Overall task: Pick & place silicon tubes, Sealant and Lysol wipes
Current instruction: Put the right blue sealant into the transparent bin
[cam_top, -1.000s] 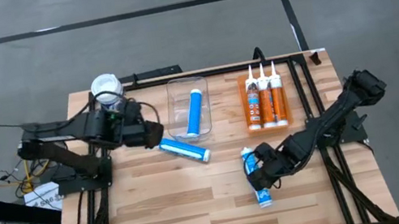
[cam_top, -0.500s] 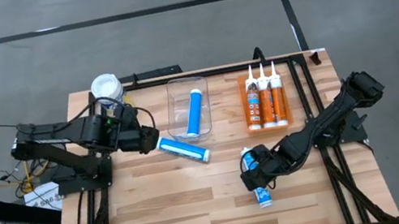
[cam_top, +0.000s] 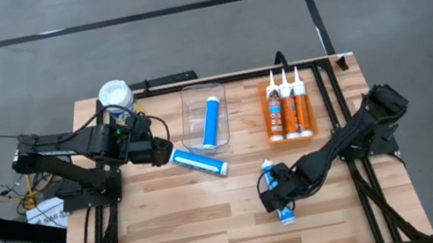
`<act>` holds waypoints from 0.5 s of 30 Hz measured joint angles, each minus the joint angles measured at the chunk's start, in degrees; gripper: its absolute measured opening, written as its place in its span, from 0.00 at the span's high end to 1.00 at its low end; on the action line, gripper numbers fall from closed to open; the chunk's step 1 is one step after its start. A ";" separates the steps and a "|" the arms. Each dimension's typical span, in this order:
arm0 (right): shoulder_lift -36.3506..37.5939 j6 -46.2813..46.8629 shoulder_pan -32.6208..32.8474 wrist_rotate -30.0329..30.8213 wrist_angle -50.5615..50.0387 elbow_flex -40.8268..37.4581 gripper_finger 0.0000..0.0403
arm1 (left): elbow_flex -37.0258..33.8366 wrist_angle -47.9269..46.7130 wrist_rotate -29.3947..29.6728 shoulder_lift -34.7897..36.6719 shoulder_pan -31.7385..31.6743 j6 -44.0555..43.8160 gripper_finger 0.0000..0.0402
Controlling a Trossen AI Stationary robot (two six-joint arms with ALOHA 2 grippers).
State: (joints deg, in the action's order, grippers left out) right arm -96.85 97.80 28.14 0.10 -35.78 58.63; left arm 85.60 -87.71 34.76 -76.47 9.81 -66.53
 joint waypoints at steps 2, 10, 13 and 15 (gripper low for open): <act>-1.35 0.33 0.01 -0.22 0.13 0.00 0.28 | 0.00 0.46 0.00 0.00 0.00 0.39 0.33; -5.07 1.81 1.08 -1.79 -0.40 0.00 0.28 | 0.00 1.97 -0.02 0.00 0.00 1.56 0.33; -6.33 1.84 1.77 -2.78 -0.69 0.20 0.28 | 0.00 2.18 -0.07 0.00 0.00 1.56 0.33; -6.85 2.71 2.26 -2.72 -0.75 0.28 0.28 | 0.00 2.28 -0.09 0.00 0.02 1.54 0.33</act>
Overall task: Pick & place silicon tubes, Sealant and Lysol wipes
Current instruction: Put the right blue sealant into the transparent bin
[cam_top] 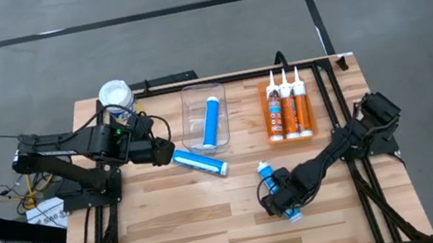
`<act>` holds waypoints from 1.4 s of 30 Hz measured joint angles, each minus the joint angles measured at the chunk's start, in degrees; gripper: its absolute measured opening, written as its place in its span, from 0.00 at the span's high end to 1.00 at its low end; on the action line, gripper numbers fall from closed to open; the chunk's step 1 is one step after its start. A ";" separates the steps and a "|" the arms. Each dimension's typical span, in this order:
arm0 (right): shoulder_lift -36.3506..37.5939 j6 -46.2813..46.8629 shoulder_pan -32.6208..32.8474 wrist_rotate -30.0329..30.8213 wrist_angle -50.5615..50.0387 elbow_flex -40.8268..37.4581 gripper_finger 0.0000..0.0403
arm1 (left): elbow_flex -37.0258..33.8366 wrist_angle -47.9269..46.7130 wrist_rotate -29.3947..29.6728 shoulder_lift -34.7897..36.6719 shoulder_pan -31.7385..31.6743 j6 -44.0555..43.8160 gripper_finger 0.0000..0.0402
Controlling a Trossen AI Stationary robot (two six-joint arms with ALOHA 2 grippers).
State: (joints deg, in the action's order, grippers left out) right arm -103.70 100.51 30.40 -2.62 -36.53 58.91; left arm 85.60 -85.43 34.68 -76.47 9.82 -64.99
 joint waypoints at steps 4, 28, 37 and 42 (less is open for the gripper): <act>-0.24 1.01 0.44 0.27 -0.33 0.00 0.28 | 0.00 0.44 -0.29 0.00 -0.01 -0.04 0.33; -0.94 -4.17 0.76 1.26 -4.17 5.20 0.50 | 0.00 1.58 -3.30 0.00 0.00 -0.13 0.33; -0.81 -10.51 0.46 2.98 -5.89 11.63 0.50 | 0.00 1.58 -4.75 0.00 0.00 -0.97 0.33; -0.75 -14.18 -0.62 4.63 -7.02 14.81 0.50 | 0.00 1.58 -6.97 -0.01 0.02 -1.50 0.33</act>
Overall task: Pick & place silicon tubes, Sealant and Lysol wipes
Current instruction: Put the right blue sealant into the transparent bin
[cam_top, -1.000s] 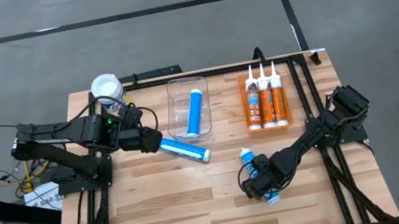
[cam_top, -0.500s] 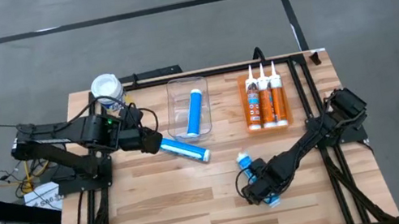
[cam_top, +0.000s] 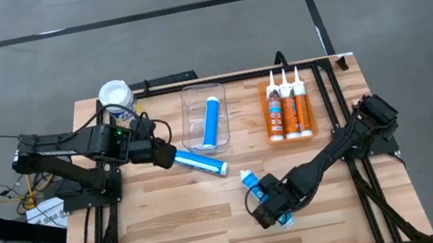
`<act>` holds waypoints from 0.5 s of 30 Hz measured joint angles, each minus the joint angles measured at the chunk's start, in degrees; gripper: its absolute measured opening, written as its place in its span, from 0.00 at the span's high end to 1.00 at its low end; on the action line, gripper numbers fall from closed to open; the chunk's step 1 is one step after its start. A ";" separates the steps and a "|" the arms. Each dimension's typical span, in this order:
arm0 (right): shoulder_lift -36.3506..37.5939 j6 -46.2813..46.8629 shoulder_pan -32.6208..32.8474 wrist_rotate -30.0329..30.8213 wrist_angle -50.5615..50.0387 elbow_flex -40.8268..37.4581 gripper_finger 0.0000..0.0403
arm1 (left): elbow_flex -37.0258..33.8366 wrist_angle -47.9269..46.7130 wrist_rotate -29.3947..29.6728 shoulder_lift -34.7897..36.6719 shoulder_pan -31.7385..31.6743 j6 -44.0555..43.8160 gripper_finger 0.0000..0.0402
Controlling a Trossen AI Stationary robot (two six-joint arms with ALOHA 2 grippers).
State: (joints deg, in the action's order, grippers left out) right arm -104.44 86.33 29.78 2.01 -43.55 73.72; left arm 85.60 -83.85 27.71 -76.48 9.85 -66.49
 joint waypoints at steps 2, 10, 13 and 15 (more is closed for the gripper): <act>0.00 -1.94 -0.71 0.99 -0.76 1.53 0.50 | 0.00 -0.02 -0.72 0.01 0.00 0.04 0.33; 1.31 -11.61 -4.08 4.48 -4.21 7.05 0.50 | 0.00 -0.02 -0.95 -0.01 -0.02 0.12 0.33; 3.31 -14.65 -5.43 6.36 -4.04 7.48 0.50 | 0.00 -0.02 -0.97 -0.01 0.00 1.48 0.33; 5.38 -16.14 -6.20 7.66 -3.86 7.66 0.50 | 0.00 0.14 -0.97 -0.01 -0.02 1.57 0.33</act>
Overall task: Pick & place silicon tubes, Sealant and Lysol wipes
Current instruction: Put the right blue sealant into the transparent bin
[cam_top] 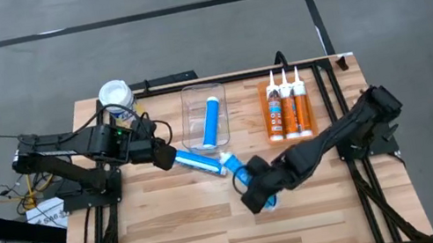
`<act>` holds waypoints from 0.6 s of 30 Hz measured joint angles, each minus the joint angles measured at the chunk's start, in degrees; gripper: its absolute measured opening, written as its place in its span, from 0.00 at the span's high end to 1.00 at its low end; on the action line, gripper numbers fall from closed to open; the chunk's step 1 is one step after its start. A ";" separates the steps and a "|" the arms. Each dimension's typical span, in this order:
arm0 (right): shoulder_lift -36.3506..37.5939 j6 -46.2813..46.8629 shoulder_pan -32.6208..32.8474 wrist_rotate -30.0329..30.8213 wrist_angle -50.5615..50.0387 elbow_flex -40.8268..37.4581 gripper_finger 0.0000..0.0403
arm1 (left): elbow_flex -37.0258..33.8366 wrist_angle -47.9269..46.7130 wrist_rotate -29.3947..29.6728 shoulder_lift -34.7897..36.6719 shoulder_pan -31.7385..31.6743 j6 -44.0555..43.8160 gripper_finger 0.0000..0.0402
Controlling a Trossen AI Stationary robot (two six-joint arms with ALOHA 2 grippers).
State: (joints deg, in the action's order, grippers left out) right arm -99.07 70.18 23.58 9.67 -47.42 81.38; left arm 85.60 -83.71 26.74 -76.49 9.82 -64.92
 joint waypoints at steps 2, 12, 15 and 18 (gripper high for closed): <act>2.14 -1.44 -0.72 1.55 0.22 0.09 0.50 | 0.00 0.76 0.02 0.00 0.00 0.68 0.33; 11.23 -12.70 -4.78 7.44 6.13 0.09 0.50 | 0.00 21.37 -3.11 0.00 0.04 11.89 0.33; 13.08 -17.46 -6.41 7.38 10.12 0.09 0.50 | 0.00 29.17 -3.60 0.00 0.04 15.75 0.33; 14.47 -21.85 -7.87 6.88 12.71 0.09 0.50 | 0.00 35.51 -3.60 0.00 0.04 18.45 0.33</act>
State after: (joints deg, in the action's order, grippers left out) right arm -84.59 48.33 15.71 16.55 -34.71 81.47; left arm 85.60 -48.20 23.14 -76.49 9.87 -46.47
